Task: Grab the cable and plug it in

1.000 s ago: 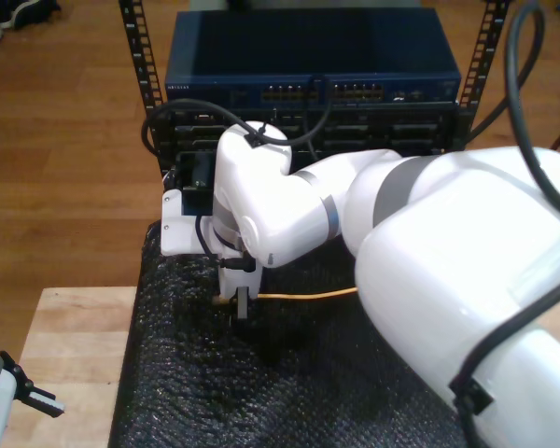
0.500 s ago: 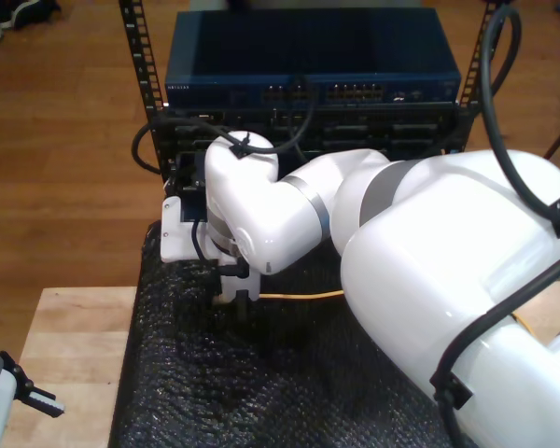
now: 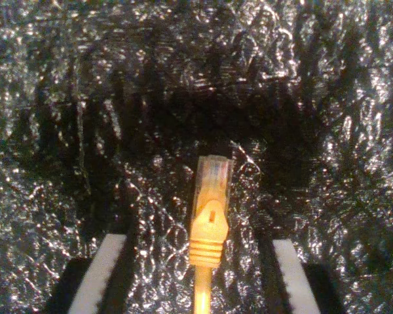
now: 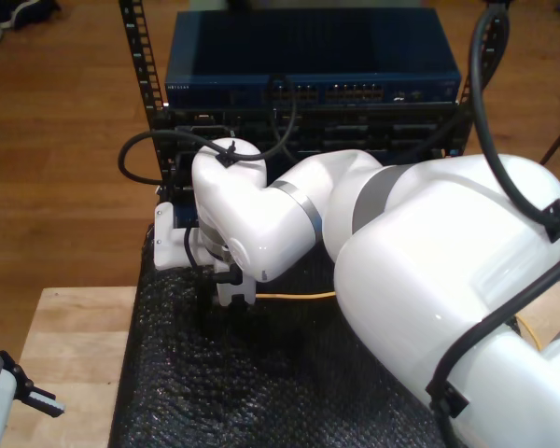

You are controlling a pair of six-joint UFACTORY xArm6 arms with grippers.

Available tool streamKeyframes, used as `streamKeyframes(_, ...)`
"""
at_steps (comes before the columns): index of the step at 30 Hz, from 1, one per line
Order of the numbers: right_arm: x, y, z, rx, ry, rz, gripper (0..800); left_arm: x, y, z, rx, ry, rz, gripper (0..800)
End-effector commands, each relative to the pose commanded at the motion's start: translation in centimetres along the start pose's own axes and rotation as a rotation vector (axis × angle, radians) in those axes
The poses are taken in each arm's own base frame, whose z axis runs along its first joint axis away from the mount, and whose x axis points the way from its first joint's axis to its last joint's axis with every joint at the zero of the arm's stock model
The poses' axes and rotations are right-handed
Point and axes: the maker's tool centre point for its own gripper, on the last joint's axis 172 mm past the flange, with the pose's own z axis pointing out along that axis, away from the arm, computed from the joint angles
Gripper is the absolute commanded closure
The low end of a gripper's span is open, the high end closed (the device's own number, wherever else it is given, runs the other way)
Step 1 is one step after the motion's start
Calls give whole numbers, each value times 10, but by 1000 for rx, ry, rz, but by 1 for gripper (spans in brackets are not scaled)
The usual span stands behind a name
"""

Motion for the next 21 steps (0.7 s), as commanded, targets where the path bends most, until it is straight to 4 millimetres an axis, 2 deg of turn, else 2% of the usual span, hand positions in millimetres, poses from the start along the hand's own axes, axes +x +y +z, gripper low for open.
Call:
streamKeyframes(12,-1,0,1,0,0,3,498,0,0,0,-1,1,0,0)
streamKeyframes(21,0,0,0,-2,0,0,553,0,0,0,0,0,1,0)
